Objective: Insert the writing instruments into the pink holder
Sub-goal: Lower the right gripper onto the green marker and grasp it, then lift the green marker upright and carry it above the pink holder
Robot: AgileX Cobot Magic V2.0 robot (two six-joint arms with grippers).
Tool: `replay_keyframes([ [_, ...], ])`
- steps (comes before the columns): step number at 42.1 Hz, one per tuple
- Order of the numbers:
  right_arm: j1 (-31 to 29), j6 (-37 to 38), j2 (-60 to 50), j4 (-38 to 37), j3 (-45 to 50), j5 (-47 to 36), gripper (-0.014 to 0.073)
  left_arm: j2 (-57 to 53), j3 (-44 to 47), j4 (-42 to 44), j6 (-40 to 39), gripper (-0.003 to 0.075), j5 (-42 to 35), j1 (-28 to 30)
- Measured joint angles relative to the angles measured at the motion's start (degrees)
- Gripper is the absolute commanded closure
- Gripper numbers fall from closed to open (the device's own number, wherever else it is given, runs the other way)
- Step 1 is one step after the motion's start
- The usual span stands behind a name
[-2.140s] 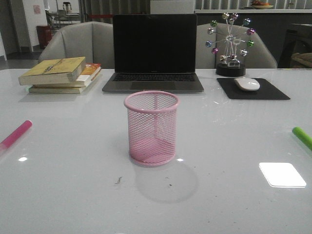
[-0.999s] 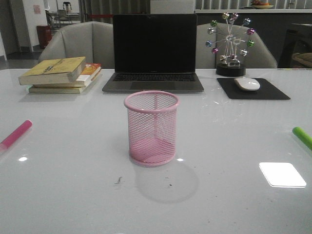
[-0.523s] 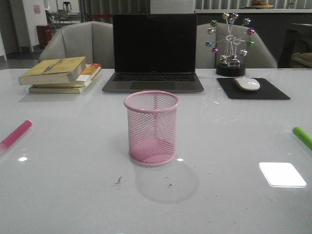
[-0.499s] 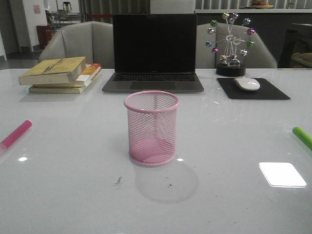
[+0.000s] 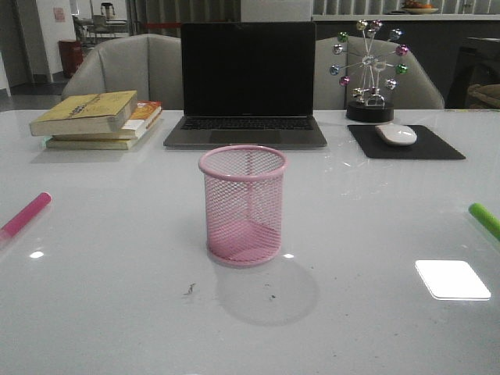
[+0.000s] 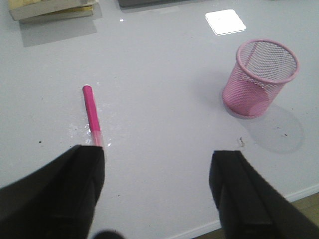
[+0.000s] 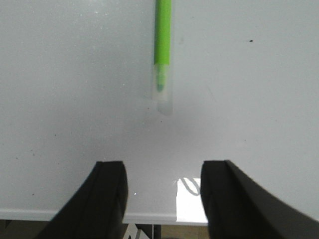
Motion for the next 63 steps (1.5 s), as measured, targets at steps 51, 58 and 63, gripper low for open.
replay_keyframes([
  [51,0.00,0.00,46.47,-1.53,-31.12,-2.14,0.0263,0.00,0.00,0.00,0.00,0.0287,0.00,-0.79],
  [58,0.00,0.00,46.98,-1.53,-31.24,-2.14,0.0308,0.00,0.00,0.00,0.00,0.0287,0.00,-0.79],
  [63,0.00,0.00,47.07,-1.64,-31.24,-2.14,0.0393,0.00,0.00,0.00,0.00,0.0287,0.00,-0.79],
])
